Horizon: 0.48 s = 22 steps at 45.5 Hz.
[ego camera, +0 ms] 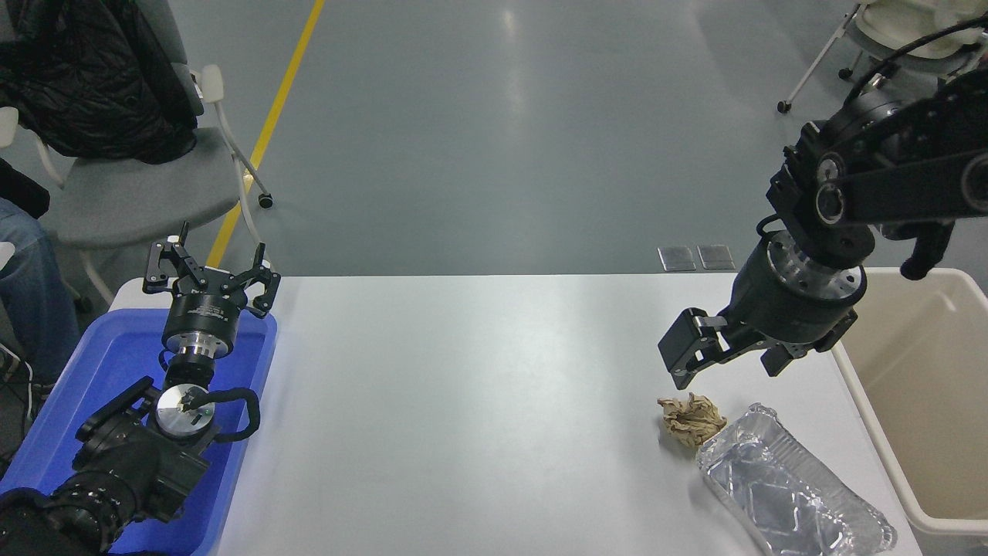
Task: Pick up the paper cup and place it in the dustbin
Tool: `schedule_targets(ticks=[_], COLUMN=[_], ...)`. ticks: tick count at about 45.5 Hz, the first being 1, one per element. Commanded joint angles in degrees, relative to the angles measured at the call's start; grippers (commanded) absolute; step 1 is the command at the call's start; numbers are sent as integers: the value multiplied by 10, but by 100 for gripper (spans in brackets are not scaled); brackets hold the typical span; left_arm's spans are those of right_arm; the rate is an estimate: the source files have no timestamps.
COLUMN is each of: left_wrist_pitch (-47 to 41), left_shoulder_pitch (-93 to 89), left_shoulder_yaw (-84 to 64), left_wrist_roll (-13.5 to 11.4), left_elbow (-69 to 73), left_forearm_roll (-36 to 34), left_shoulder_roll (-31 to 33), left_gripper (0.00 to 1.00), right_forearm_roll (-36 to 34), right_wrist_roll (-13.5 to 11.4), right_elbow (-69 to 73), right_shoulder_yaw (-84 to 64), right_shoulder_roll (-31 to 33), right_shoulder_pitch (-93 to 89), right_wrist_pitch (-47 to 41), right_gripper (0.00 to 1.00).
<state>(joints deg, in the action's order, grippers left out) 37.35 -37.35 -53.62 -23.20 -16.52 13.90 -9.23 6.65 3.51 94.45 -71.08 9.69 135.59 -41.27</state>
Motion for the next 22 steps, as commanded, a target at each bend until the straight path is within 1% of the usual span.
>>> schedule_targets(ticks=[1, 22], left_wrist_pitch=[0, 0], left_shoulder_pitch=[0, 0], left_shoulder_yaw=[0, 0], left_wrist_roll=[0, 0], left_elbow=[1, 0], left_forearm_roll=[1, 1], left_shoulder_roll=[0, 0], left_gripper=[99, 99], right_forearm_roll=[-44, -82], right_wrist_roll=[0, 2], right_elbow=[2, -1], right_shoulder_yaw=[-1, -7], right_shoulder_roll=[-2, -2], right_shoulder_pitch=[11, 8], right_wrist_pitch=[-20, -9], right_gripper=[100, 100])
